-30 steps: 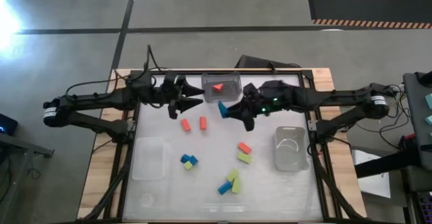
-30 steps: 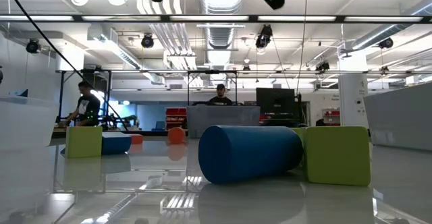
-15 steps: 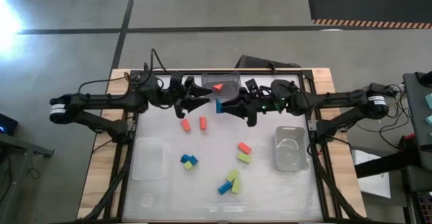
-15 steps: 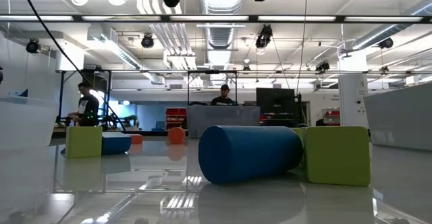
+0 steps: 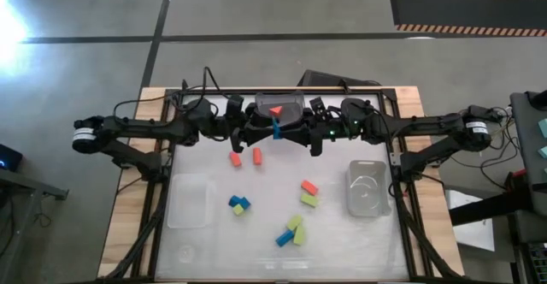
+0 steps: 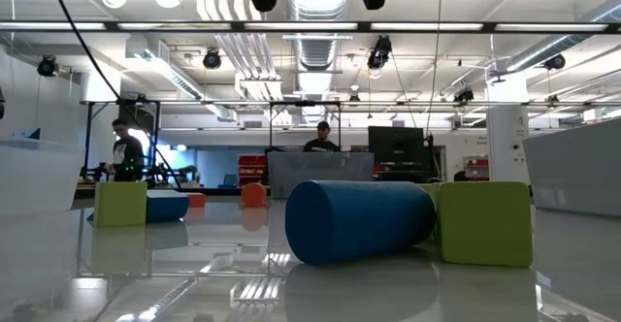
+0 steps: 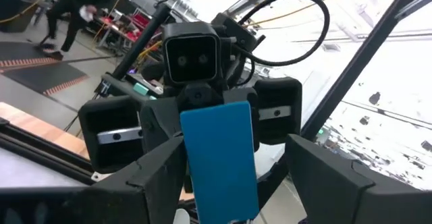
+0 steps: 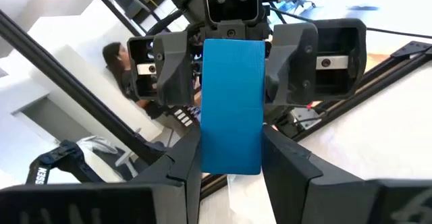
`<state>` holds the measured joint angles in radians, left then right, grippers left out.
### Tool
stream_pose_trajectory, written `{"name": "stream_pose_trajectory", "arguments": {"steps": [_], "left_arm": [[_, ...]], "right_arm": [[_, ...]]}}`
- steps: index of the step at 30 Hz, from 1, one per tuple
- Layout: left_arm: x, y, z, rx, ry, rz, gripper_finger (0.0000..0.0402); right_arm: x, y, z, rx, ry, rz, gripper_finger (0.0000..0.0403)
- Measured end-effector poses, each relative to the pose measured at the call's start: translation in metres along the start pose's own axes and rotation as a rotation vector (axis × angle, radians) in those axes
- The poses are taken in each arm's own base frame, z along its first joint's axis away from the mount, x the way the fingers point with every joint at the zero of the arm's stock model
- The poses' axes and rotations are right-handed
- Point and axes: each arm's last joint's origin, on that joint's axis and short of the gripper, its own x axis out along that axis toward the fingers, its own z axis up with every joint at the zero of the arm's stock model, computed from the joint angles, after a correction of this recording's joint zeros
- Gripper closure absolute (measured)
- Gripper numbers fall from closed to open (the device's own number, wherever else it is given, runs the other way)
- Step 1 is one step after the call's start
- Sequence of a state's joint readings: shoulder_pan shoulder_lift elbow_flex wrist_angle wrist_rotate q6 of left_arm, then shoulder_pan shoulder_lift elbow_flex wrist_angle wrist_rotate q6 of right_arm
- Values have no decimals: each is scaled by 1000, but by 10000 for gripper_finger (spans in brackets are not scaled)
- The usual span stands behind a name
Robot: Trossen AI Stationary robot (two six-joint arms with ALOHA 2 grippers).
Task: Sort & place blocks by color
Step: Put the blue block into the white bin
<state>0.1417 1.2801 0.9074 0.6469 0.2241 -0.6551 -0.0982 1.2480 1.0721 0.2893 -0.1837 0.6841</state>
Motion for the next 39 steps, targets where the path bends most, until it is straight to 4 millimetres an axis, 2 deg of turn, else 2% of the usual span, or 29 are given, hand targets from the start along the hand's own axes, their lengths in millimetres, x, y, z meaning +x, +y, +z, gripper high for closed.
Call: {"name": "stream_pose_trajectory", "arguments": {"steps": [5, 14, 18, 24, 32, 39], "left_arm": [[3, 5, -3, -25, -15, 45, 184], [4, 7, -5, -33, -7, 57, 283], [4, 7, -5, -42, -7, 57, 283], [2, 8, -7, -67, 45, 100, 283], [-25, -3, -3, -208, 274, 316, 283], [-63, -19, -14, -541, 599, 712, 283]], "right_arm": [[0, -1, 0, -3, 3, -8, 293], [1, -3, -3, -12, 26, -22, 293], [1, -3, -3, -17, 27, -23, 285], [1, -6, -7, -7, 64, -53, 235], [-7, -8, -9, 20, 156, -131, 200], [-17, -15, -6, -1, 283, -259, 198]]}}
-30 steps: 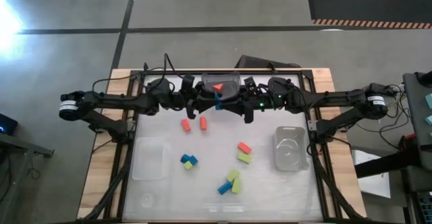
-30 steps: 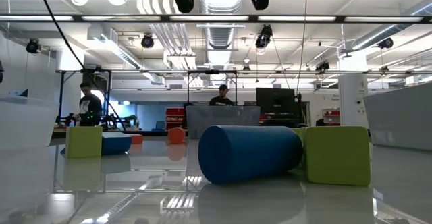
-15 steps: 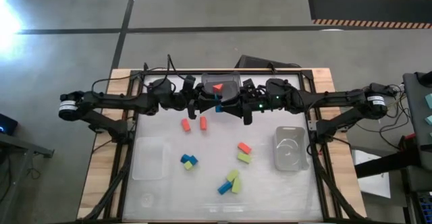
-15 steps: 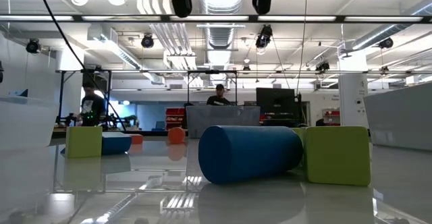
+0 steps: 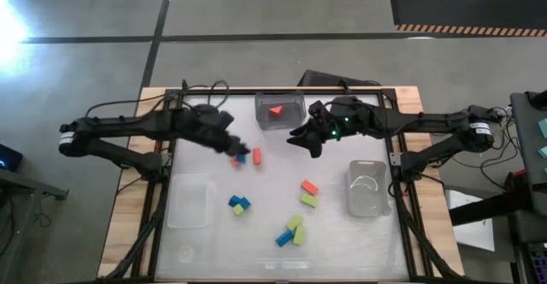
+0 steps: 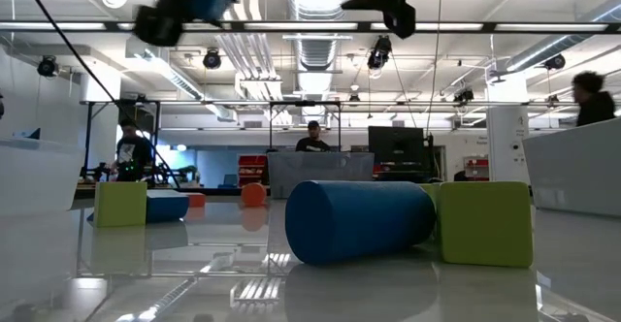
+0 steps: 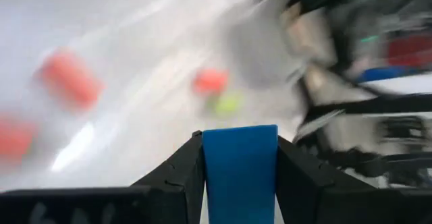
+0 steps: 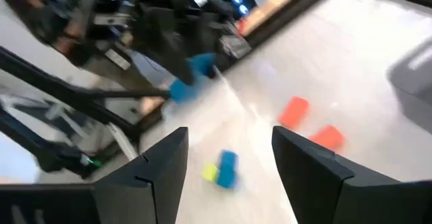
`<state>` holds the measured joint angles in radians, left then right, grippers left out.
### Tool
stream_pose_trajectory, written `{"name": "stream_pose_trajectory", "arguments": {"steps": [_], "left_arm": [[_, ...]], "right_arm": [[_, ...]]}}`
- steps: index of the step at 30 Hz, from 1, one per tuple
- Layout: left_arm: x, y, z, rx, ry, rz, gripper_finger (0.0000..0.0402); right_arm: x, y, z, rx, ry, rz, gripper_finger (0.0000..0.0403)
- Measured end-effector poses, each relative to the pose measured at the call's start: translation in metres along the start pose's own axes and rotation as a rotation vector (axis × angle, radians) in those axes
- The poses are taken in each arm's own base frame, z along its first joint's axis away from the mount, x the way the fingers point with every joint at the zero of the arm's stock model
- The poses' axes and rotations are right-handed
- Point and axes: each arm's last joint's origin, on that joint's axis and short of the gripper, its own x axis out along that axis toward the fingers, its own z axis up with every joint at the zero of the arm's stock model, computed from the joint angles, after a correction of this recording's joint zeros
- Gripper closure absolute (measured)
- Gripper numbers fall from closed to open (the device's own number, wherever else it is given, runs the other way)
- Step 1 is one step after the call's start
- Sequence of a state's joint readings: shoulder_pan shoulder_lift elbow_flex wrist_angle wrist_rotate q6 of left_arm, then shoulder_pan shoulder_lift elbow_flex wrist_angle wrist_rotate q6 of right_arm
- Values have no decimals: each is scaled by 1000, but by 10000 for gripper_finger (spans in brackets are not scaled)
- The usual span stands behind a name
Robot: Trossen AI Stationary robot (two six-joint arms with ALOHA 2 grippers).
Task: Sort & place blocks by color
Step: Put the blue block into the white bin
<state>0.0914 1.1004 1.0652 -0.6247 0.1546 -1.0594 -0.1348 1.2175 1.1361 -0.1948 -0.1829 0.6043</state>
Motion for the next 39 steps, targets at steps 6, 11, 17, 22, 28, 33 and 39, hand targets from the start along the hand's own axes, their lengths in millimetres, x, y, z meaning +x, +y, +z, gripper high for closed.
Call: {"name": "stream_pose_trajectory", "arguments": {"steps": [6, 11, 17, 22, 28, 33, 39], "left_arm": [[-20, -2, -33, -190, 217, 276, 283], [-25, 7, -56, -286, 303, 481, 283], [-19, 30, -74, -355, 333, 675, 283], [-5, 48, -85, -380, 345, 739, 283], [12, 69, -101, -407, 382, 765, 283], [20, 79, -117, -430, 432, 778, 283], [25, 91, -128, -438, 437, 810, 283]], "right_arm": [[-1, -6, -1, -20, 31, -37, 198], [-2, -9, 0, -39, 36, -50, 198], [-2, -10, 1, -48, 32, -56, 197], [-2, -11, 1, -56, 32, -58, 197], [-2, -11, 1, -57, 35, -60, 197], [-2, -12, -1, -53, 52, -70, 197], [-2, -13, -2, -52, 60, -76, 197]]}}
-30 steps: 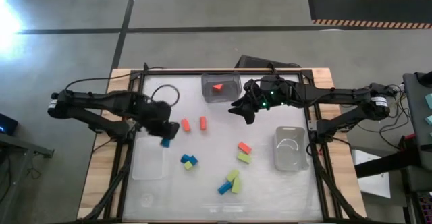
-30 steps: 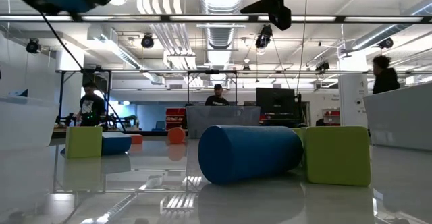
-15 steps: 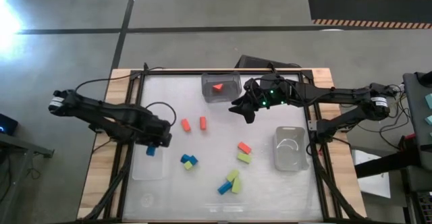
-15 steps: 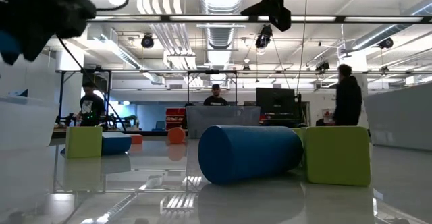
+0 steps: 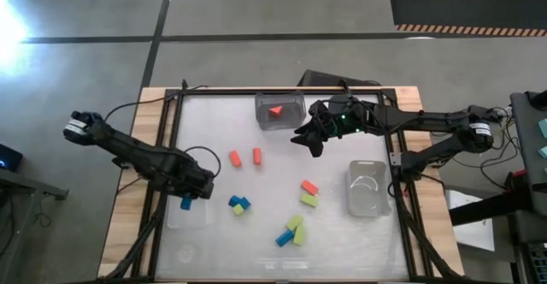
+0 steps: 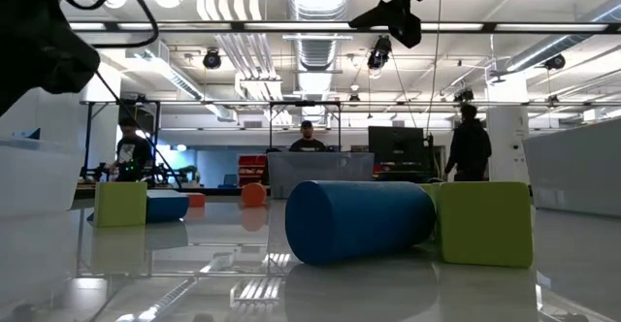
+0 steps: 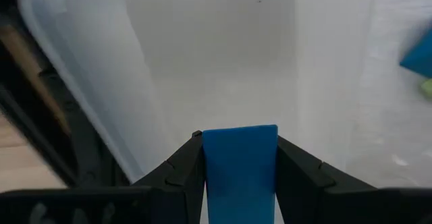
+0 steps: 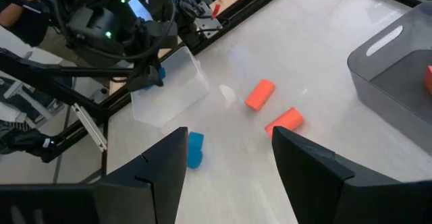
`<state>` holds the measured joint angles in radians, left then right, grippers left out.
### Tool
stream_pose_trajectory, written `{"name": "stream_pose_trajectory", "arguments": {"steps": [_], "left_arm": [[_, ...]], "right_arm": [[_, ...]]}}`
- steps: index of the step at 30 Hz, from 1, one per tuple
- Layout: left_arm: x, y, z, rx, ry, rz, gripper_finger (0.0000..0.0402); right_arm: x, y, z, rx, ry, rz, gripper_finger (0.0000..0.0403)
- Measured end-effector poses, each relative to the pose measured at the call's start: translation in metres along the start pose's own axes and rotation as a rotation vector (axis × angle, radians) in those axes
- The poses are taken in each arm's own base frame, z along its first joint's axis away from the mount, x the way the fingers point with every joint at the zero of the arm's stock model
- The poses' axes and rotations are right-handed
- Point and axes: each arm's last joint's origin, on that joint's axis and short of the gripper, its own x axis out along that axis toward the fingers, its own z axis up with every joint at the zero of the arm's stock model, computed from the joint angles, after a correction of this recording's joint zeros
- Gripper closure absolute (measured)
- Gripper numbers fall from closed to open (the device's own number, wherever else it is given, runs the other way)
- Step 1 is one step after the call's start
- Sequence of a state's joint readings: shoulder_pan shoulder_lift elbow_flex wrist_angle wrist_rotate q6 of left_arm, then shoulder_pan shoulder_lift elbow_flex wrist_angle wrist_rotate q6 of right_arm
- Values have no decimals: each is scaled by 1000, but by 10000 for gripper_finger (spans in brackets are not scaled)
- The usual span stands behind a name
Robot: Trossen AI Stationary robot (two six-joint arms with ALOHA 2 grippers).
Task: Sort & place blocks by color
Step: Put the blue block into the white bin
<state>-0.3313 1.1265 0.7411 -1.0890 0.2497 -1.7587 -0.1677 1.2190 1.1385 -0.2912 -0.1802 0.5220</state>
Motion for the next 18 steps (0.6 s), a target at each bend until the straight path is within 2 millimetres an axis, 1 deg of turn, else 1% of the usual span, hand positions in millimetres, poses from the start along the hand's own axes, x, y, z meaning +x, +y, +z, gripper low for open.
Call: {"name": "stream_pose_trajectory", "arguments": {"steps": [8, 14, 18], "left_arm": [[26, 2, 7, -6, 6, -41, 283], [35, 6, 10, -12, 1, -18, 283], [39, 8, 12, -12, 0, -18, 274]], "right_arm": [[0, 0, 0, -3, -4, -5, 197], [0, 0, 0, -1, -4, -5, 197], [0, 0, 0, 0, -4, -6, 197]]}}
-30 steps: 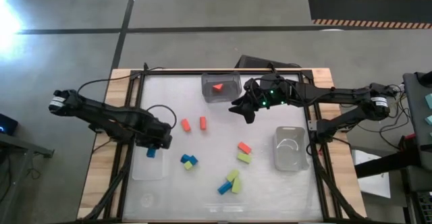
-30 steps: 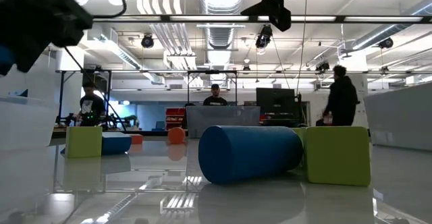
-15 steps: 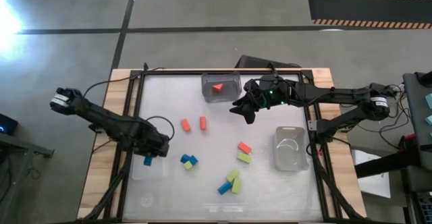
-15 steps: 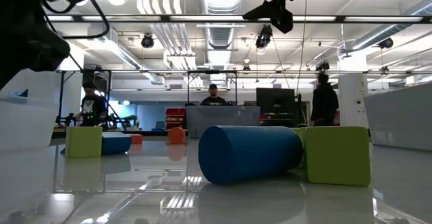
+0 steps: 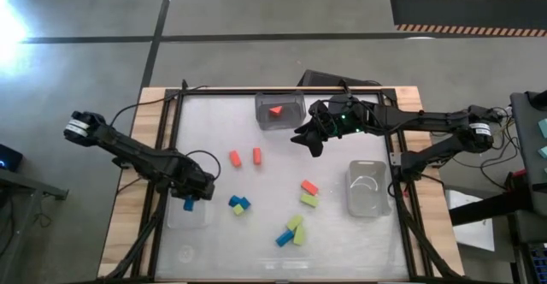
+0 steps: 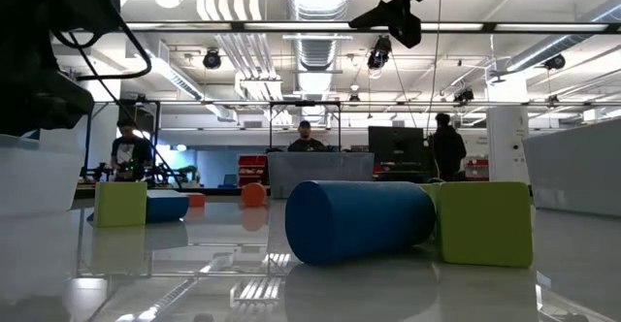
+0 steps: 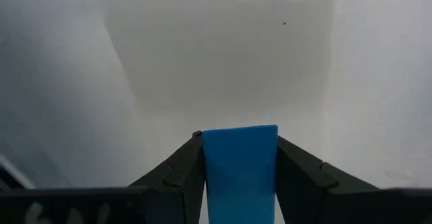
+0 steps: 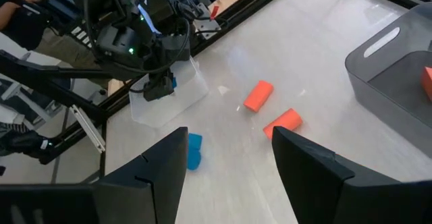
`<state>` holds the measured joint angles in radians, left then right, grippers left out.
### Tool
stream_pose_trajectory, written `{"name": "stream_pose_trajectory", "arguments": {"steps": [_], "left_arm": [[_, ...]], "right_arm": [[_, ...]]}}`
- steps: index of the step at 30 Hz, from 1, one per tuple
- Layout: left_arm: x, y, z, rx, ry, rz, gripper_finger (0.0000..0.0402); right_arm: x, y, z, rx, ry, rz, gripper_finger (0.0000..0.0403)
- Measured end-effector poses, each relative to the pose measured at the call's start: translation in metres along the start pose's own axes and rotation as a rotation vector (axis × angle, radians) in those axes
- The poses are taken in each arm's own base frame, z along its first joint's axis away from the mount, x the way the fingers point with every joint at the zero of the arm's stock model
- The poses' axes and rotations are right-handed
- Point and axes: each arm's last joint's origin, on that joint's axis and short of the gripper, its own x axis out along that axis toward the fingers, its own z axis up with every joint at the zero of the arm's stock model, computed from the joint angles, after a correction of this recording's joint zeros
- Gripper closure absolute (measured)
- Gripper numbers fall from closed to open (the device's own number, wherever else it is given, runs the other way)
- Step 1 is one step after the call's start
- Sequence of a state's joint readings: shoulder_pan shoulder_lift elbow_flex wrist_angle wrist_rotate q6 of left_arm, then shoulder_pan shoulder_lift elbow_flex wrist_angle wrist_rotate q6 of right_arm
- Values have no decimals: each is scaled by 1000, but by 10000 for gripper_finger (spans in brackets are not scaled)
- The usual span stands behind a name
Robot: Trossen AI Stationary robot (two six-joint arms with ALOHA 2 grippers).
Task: Sort & place blocks by color
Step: Put the blue block into the white bin
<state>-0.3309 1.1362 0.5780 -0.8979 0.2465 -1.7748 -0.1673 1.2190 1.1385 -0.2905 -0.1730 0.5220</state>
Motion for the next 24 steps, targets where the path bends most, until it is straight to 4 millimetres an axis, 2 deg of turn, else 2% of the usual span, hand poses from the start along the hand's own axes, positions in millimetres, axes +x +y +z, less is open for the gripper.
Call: {"name": "stream_pose_trajectory", "arguments": {"steps": [20, 24], "left_arm": [[3, 1, 1, -2, -4, 14, 267], [3, 1, 1, 1, -3, 14, 252]], "right_arm": [[0, 0, 0, 1, 1, -1, 197], [0, 0, 0, 1, 1, -1, 197]]}}
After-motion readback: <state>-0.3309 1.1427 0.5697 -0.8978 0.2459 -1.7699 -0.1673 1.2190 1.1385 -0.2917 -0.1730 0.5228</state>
